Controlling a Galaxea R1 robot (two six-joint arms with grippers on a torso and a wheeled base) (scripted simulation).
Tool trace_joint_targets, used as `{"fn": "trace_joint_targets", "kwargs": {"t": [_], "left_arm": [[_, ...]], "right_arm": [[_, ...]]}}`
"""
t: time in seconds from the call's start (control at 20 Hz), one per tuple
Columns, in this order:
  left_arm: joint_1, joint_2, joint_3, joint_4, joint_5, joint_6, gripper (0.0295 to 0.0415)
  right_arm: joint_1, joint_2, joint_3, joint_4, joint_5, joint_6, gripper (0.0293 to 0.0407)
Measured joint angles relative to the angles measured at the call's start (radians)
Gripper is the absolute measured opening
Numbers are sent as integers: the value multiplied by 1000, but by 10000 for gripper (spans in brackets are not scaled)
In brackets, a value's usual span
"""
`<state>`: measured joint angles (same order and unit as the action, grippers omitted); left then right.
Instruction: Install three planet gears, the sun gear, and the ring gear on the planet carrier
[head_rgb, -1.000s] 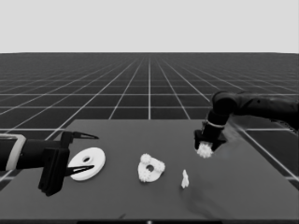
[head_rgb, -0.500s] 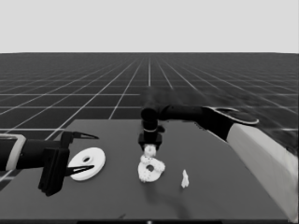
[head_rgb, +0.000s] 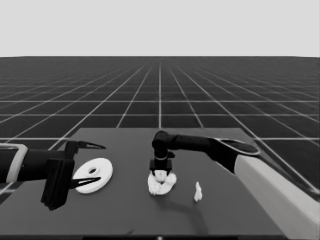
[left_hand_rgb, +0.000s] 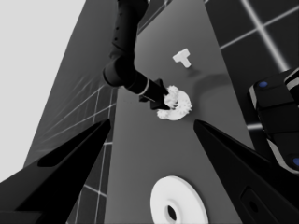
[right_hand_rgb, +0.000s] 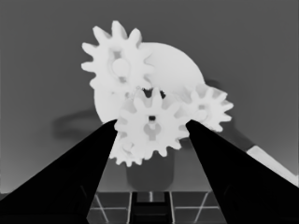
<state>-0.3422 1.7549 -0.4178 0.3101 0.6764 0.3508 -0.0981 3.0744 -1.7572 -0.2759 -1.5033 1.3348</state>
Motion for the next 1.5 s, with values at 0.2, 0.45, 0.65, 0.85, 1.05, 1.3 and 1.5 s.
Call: {"fn": "trace_joint_targets", "kwargs": {"t": [0.2, 0.45, 0.65, 0.85, 1.05, 1.3, 1.5], "left_arm": [[0, 0, 0, 0, 0, 0, 385], [0, 0, 0, 0, 0, 0, 385], [0, 0, 0, 0, 0, 0, 385], [0, 0, 0, 0, 0, 0, 385], [0, 0, 0, 0, 0, 0, 385], [0, 0, 0, 0, 0, 0, 385], [0, 0, 0, 0, 0, 0, 385]], "right_arm": [[-3, 0, 0, 0, 0, 34, 310], [-3, 0, 0, 0, 0, 85, 310], [-3, 0, 0, 0, 0, 127, 310], [-4, 0, 0, 0, 0, 169, 310], [-4, 0, 0, 0, 0, 211, 310], [-4, 0, 0, 0, 0, 263, 310], [-4, 0, 0, 0, 0, 305, 310]]}}
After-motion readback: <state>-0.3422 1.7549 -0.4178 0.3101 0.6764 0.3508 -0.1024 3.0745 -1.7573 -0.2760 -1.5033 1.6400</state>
